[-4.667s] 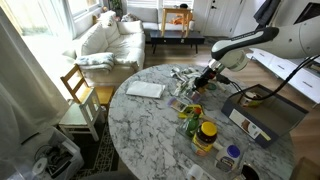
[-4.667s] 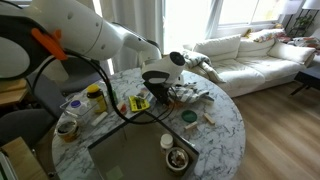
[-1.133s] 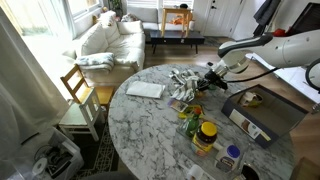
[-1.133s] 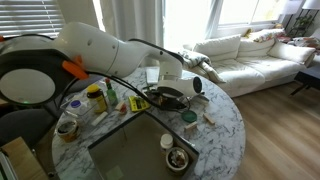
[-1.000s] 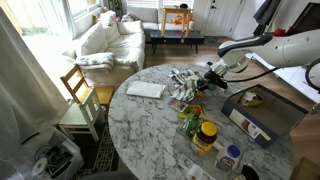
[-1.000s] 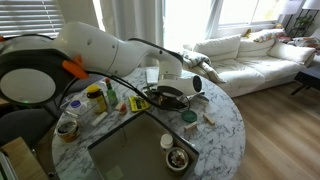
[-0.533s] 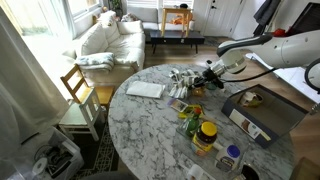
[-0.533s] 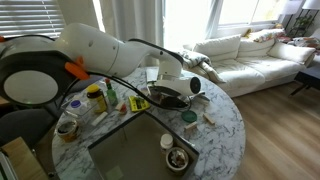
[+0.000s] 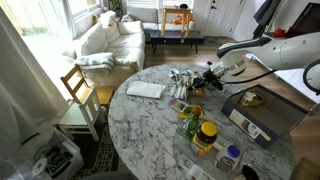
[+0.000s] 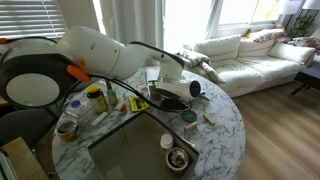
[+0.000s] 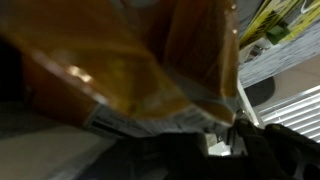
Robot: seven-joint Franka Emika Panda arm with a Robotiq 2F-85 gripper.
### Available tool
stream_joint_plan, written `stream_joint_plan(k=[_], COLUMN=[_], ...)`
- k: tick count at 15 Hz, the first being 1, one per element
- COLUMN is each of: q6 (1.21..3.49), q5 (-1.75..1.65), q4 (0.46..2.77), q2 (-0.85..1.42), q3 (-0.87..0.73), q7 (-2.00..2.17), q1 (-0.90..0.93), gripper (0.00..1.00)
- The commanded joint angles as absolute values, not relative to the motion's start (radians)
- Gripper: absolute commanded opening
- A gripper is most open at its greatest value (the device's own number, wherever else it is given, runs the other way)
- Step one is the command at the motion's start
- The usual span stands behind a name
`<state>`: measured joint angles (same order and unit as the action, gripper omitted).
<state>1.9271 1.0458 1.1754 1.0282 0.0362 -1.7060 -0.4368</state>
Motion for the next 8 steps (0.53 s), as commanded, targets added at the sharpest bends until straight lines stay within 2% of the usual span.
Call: stream_joint_plan(k=[1,4,5,8], q6=[1.922,1.916,1.913,1.911], q5=[1.039,1.029,1.021,1.004], q4=[1.166,1.169,1.172,1.178], q2=[1.041,1.036,1.032,1.022], q3=[0.026,0.02,0.015,0.005], q7=[-1.707,-1.704,-1.701,-1.698], q1=[-0.439,-0.439,-0.438,-0.438], gripper=[0.73,0.95,0.99,1.0])
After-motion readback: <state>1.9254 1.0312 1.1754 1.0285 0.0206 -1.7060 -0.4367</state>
